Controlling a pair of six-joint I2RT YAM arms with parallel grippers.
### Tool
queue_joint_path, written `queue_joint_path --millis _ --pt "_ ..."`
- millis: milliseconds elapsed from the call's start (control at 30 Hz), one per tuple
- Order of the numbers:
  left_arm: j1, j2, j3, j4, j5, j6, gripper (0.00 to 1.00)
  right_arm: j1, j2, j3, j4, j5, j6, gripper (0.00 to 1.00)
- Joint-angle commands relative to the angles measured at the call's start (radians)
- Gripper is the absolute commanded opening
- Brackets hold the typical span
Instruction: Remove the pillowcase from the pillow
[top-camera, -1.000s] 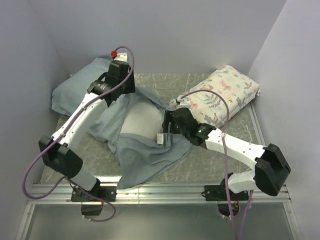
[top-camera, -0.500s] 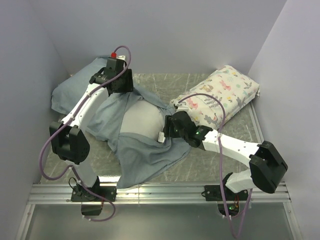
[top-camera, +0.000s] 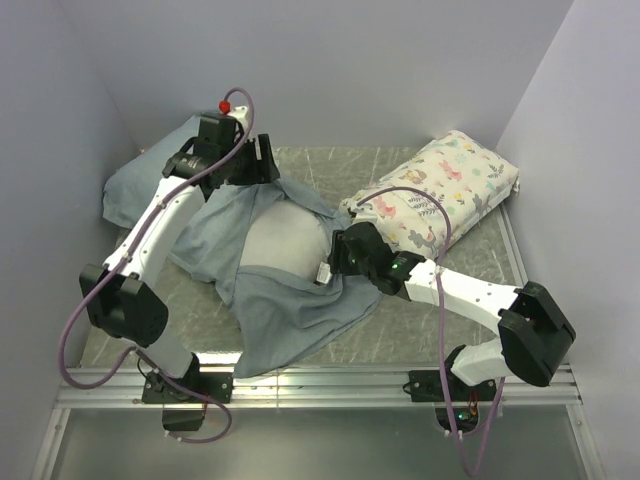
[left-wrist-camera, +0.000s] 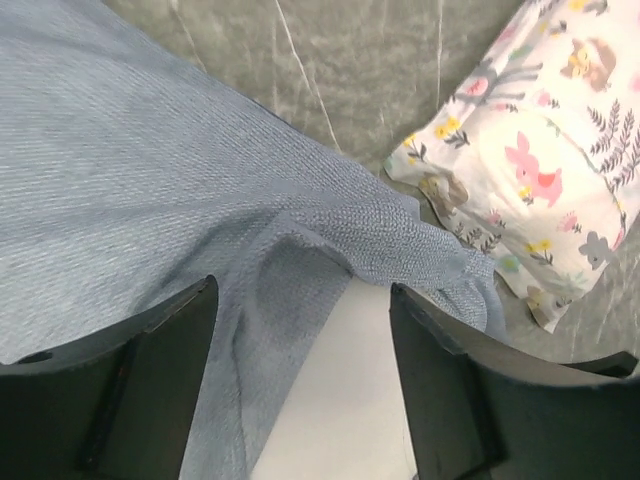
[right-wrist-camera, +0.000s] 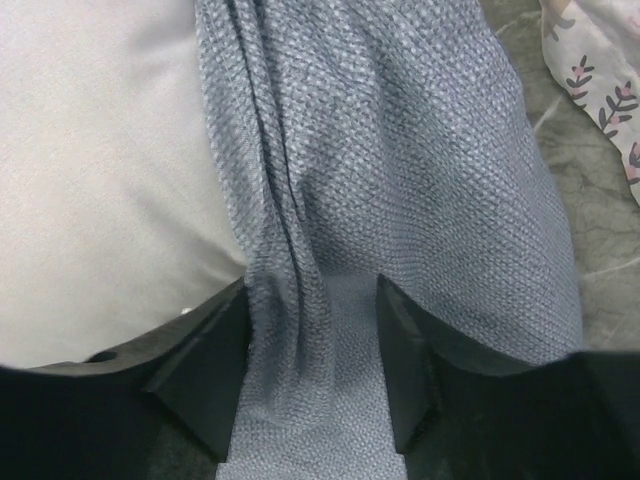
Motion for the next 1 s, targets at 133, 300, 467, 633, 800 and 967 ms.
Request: queue_joint_path --millis 133,300,467,633,800,967 --pt "-0.084 -0.125 0.053 -0.025 -0.243 0.042 0.79 -0.015 -0.007 -0.011 0.031 0.01 0.001 0.34" --pt "-0.27 -0.118 0.048 -0.065 -0.412 0.053 0.81 -0.021 -0.003 -0.008 0.027 0.016 0.005 0.11" --pt "-0.416 -0.122 -0.102 -0.013 -0.506 0.012 0.83 -0.033 0.002 -0.008 0.013 0.034 0.019 0.0" --pt "-0.491 -0.095 -0.228 0.047 -0.532 0.013 0.86 -0.055 0.002 -0.021 0.028 0.016 0.036 0.0" --pt "-0.532 -0.056 -0.311 0.131 -0.533 0.033 0.99 -0.059 0.012 -0.026 0.045 0.008 0.044 0.0" --pt "-0.563 0.002 -0.348 0.176 -0.575 0.03 0.99 -0.058 0.025 -0.029 0.057 -0.004 0.051 0.0"
